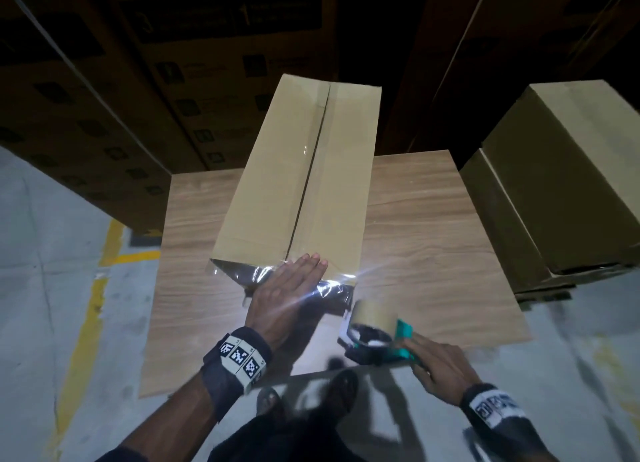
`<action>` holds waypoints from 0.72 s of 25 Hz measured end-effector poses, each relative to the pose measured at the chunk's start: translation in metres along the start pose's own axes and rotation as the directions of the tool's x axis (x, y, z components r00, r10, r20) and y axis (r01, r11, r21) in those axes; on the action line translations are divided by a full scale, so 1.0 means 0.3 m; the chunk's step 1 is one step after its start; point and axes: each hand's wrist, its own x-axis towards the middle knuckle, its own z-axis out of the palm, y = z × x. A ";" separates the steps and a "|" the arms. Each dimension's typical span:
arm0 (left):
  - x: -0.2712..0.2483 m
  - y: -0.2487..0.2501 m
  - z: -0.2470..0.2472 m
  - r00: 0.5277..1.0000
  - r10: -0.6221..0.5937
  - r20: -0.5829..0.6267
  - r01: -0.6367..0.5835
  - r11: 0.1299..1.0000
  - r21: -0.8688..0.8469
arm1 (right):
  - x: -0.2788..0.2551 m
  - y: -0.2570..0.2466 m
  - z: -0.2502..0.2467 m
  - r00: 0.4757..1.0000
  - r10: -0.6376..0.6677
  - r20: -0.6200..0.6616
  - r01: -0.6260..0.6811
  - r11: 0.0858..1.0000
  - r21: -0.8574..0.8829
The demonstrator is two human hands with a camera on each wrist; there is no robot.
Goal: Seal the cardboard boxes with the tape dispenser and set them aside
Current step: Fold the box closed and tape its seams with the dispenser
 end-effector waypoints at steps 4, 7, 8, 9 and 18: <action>0.043 0.008 0.015 0.999 0.008 -0.035 -0.008 1.000 0.005 | 0.013 -0.070 0.026 0.905 0.408 0.118 -0.420 0.816 0.397; 0.125 0.007 0.015 0.991 -0.066 0.113 0.069 0.997 -0.026 | 0.087 -0.063 0.094 0.756 0.620 0.211 -0.535 0.398 0.745; 0.139 0.015 0.005 0.983 -0.075 0.167 0.087 0.994 -0.064 | 0.117 -0.067 0.119 0.706 0.665 0.244 -0.508 0.235 0.829; 0.136 0.019 -0.013 0.975 -0.079 0.210 0.107 0.986 -0.127 | 0.147 -0.070 0.159 0.658 0.691 0.300 -0.490 0.090 0.867; 0.002 -0.552 -0.351 0.958 -0.186 0.219 0.230 0.954 -0.193 | 0.302 -0.285 -0.231 0.699 0.628 -0.341 -0.494 0.770 0.404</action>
